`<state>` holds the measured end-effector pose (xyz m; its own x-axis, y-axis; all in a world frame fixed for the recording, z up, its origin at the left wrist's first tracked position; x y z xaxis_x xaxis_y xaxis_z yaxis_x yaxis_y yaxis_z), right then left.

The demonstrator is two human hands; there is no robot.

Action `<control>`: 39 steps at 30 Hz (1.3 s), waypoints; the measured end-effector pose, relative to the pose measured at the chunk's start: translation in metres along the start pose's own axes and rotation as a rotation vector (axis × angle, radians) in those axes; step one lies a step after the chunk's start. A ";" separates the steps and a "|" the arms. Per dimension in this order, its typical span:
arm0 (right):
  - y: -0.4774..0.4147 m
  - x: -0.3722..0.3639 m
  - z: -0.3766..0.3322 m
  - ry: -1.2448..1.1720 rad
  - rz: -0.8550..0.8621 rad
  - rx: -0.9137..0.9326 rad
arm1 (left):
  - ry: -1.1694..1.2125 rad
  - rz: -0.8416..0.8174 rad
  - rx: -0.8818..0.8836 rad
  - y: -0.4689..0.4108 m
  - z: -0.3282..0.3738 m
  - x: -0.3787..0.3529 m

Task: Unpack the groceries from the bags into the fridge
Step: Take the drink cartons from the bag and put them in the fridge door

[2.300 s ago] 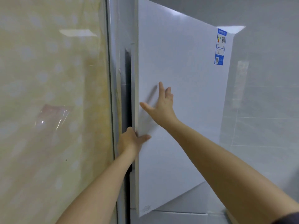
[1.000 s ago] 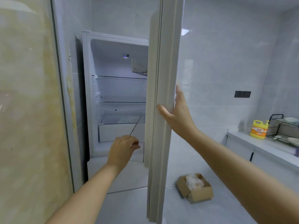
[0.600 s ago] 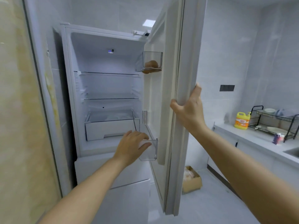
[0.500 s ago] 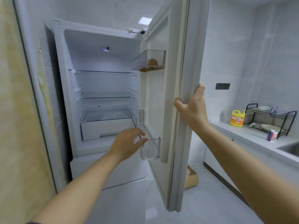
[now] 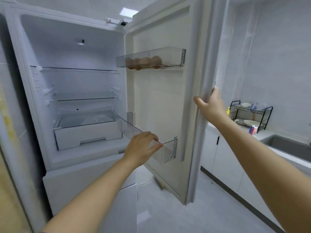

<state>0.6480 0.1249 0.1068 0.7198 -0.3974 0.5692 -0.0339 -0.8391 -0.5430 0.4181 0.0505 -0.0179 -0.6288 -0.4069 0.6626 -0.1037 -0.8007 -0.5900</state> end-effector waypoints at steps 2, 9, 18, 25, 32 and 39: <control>-0.009 0.002 0.011 0.005 -0.009 -0.006 | -0.019 -0.051 0.061 -0.015 -0.018 -0.002; -0.044 0.000 0.050 -0.075 -0.056 -0.027 | 0.048 0.113 0.074 -0.041 -0.019 -0.034; -0.093 -0.005 0.098 -0.187 -0.101 -0.021 | -0.006 0.281 0.161 -0.066 -0.006 -0.077; -0.127 -0.017 0.124 -0.190 -0.136 0.005 | 0.000 0.411 0.152 -0.083 0.004 -0.105; -0.149 -0.022 0.136 -0.170 -0.154 0.025 | -0.037 0.461 0.162 -0.098 0.006 -0.121; -0.149 -0.029 0.145 -0.107 -0.139 -0.010 | -0.089 0.496 0.133 -0.105 0.007 -0.128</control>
<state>0.7324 0.3152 0.0817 0.7876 -0.2356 0.5693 0.0647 -0.8873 -0.4566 0.5148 0.1836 -0.0377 -0.5088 -0.7826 0.3587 0.2923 -0.5490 -0.7830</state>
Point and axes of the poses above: each hand's wrist, its own y-axis away from the middle knuckle, its own x-axis out of the back of the hand, z = x × y, the point moved 9 cm from there along -y, towards the middle knuckle, and after that the axes turned 12 degrees about y, right-handed, at the moved point
